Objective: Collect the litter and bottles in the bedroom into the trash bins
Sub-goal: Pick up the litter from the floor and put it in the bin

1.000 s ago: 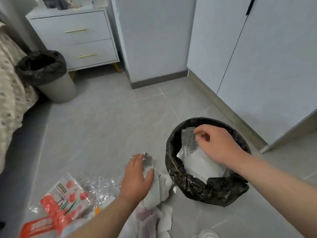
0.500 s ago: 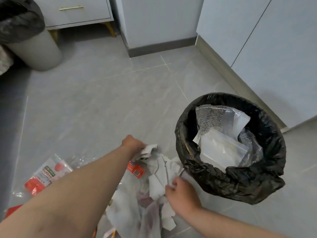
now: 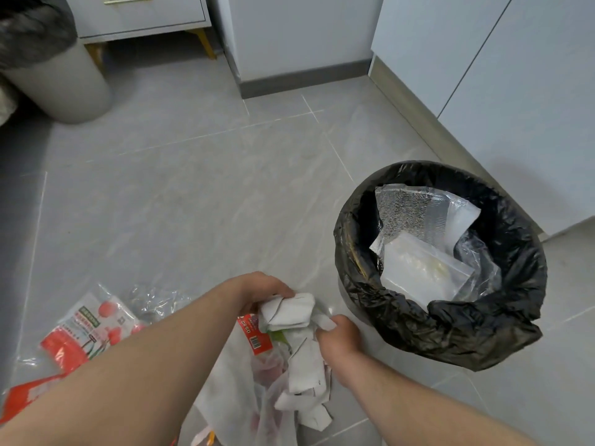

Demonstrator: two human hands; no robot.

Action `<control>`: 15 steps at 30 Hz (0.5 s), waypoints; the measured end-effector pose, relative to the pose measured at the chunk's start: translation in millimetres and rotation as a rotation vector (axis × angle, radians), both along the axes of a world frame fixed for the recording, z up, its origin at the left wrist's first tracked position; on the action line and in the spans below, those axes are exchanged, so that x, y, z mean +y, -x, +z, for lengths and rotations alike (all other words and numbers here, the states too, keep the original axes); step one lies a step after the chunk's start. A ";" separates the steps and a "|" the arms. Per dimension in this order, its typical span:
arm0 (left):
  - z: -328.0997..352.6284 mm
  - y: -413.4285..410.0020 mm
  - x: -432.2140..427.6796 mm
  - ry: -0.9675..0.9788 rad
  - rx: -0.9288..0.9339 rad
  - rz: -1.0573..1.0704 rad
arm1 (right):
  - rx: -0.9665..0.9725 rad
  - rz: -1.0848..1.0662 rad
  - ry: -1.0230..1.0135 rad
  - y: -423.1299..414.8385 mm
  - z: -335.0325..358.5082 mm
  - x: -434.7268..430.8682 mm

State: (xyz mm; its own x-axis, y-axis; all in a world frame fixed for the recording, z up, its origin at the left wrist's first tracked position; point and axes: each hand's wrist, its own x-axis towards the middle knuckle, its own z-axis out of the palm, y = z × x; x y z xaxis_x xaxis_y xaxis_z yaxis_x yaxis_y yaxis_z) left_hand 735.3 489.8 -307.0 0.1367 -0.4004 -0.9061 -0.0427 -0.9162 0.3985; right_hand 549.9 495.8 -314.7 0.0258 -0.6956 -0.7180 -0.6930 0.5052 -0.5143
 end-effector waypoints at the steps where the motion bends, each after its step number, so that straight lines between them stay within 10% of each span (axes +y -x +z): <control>1: 0.5 -2.5 0.7 0.016 -0.010 -0.032 | -0.022 -0.023 -0.013 1.8 -1.1 0.4; 8: 18.7 -23.3 11.5 0.107 -0.130 -0.129 | -0.215 -0.044 -0.037 11.7 -3.5 1.6; 15: 48.7 -81.2 32.3 0.225 0.028 0.240 | -0.220 -0.116 0.111 23.6 -7.2 12.9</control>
